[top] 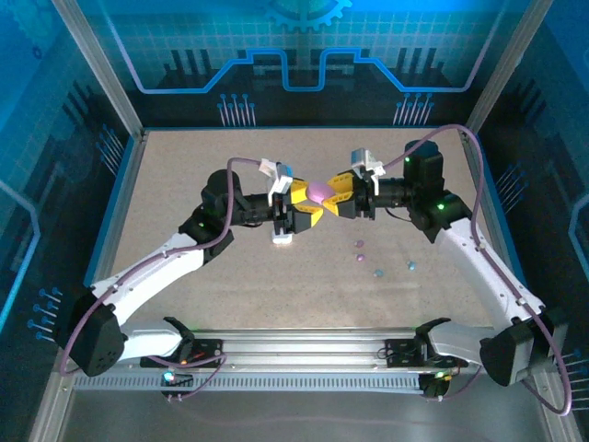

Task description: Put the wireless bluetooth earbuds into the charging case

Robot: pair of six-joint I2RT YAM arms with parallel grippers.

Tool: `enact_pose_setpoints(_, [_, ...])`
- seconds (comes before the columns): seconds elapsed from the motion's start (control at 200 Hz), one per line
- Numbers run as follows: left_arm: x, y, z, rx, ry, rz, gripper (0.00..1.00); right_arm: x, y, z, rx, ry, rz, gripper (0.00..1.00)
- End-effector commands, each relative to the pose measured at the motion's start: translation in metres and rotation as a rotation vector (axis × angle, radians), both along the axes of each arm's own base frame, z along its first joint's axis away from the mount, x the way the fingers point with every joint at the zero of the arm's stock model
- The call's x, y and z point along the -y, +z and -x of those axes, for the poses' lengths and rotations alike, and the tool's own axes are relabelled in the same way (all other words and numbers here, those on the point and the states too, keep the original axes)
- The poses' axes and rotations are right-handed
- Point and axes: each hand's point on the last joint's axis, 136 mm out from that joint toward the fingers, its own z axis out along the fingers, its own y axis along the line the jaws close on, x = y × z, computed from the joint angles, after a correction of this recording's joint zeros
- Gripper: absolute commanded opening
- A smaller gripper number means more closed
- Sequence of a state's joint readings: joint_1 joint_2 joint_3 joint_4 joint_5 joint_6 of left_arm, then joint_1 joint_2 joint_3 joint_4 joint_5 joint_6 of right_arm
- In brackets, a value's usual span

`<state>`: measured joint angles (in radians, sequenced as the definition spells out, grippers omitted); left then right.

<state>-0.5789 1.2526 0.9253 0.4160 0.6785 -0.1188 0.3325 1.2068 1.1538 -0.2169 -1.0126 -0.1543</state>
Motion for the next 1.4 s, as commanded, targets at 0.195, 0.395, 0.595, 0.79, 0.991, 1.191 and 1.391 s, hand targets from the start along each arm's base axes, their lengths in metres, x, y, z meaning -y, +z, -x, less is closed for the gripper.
enact_pose_setpoints(0.195, [-0.005, 0.017, 0.014, 0.182, -0.02, -0.008, 0.56, 0.001, -0.001, 0.016, -0.06, 0.097, 0.012, 0.33])
enact_pose_setpoints(0.395, [-0.004, 0.015, 0.014, 0.149, -0.032, -0.013, 0.53, 0.001, 0.0, 0.016, -0.033, 0.101, 0.007, 0.33])
enact_pose_setpoints(0.595, [-0.001, 0.013, 0.013, 0.116, -0.042, -0.025, 0.53, 0.002, 0.003, 0.017, 0.001, 0.089, -0.001, 0.33])
enact_pose_setpoints(0.79, [-0.001, 0.013, 0.013, 0.11, -0.046, -0.026, 0.54, 0.002, 0.0, 0.016, 0.003, 0.079, 0.004, 0.33])
enact_pose_setpoints(0.991, [0.0, 0.02, 0.015, 0.108, -0.058, 0.005, 0.56, 0.001, -0.004, 0.017, 0.01, 0.081, 0.012, 0.32])
enact_pose_setpoints(1.191, [0.001, 0.02, 0.015, 0.098, -0.067, 0.016, 0.58, 0.0, -0.007, 0.017, 0.017, 0.081, 0.017, 0.32])
enact_pose_setpoints(1.391, [0.003, 0.017, 0.014, 0.083, -0.075, 0.013, 0.57, -0.001, -0.005, 0.018, 0.029, 0.087, 0.014, 0.33])
